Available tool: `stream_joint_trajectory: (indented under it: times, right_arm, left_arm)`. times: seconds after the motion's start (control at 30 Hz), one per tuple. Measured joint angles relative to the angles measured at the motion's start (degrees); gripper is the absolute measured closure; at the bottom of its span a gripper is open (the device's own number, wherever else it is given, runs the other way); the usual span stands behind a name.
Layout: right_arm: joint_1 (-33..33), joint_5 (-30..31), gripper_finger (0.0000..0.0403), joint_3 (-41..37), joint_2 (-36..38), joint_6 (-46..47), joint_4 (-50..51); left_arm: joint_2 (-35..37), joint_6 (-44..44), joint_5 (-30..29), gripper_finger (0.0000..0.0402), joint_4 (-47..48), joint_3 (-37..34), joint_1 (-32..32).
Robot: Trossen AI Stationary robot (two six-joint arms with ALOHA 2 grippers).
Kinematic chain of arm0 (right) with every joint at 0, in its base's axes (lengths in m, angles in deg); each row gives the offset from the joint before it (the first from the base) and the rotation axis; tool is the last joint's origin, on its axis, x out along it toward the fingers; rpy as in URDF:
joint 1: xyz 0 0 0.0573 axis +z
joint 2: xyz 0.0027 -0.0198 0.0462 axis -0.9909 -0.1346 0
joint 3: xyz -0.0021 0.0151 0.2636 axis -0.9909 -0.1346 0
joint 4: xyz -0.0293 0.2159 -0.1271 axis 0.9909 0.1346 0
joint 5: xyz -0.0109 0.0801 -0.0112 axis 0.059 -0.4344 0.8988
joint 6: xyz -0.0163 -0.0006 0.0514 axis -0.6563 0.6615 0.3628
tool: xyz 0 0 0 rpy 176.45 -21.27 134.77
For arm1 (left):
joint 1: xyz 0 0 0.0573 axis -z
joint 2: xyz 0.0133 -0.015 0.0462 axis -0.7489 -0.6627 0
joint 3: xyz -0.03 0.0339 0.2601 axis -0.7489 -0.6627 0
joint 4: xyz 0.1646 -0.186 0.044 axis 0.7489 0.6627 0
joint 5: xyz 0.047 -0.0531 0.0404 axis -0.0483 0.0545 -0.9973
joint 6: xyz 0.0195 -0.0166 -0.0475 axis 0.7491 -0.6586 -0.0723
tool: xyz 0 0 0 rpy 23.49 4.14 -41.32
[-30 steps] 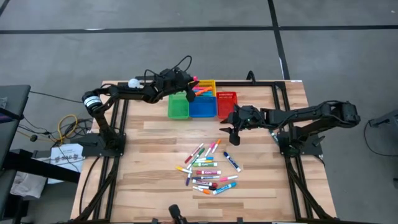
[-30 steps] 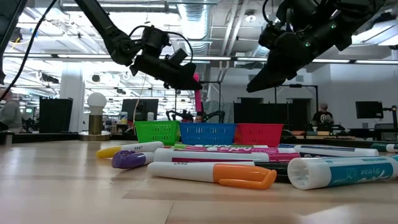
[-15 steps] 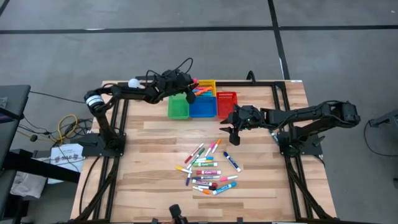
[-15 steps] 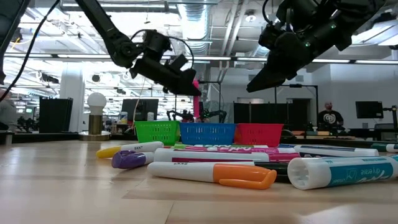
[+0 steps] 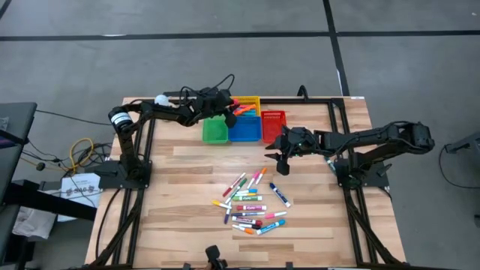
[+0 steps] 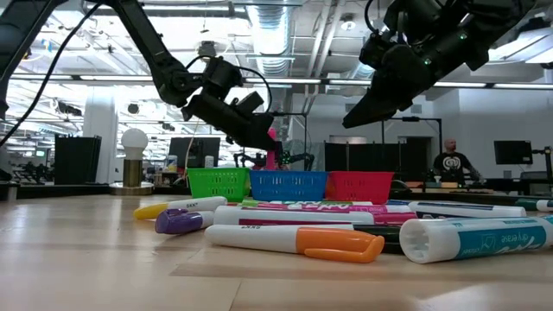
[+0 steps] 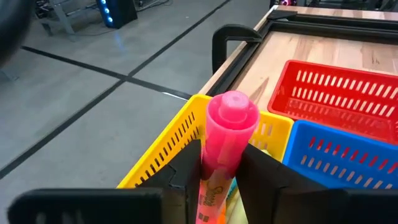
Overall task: Pick & Place Markers
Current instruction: Put the large pink highlighter pen into the yellow bin
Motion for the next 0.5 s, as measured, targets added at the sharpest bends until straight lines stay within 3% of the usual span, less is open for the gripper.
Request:
stream_joint_trajectory:
  times: [0.3,0.5]
  right_arm:
    - [0.00,0.02,0.0278,0.00,0.00,0.00,0.00]
    - [0.00,0.02,0.0278,0.03,0.00,0.00,0.00]
  left_arm:
    - [0.00,-0.95,0.02,0.0245,-0.04,0.00,0.01]
    - [0.01,-1.14,0.02,0.0224,-0.34,0.00,0.01]
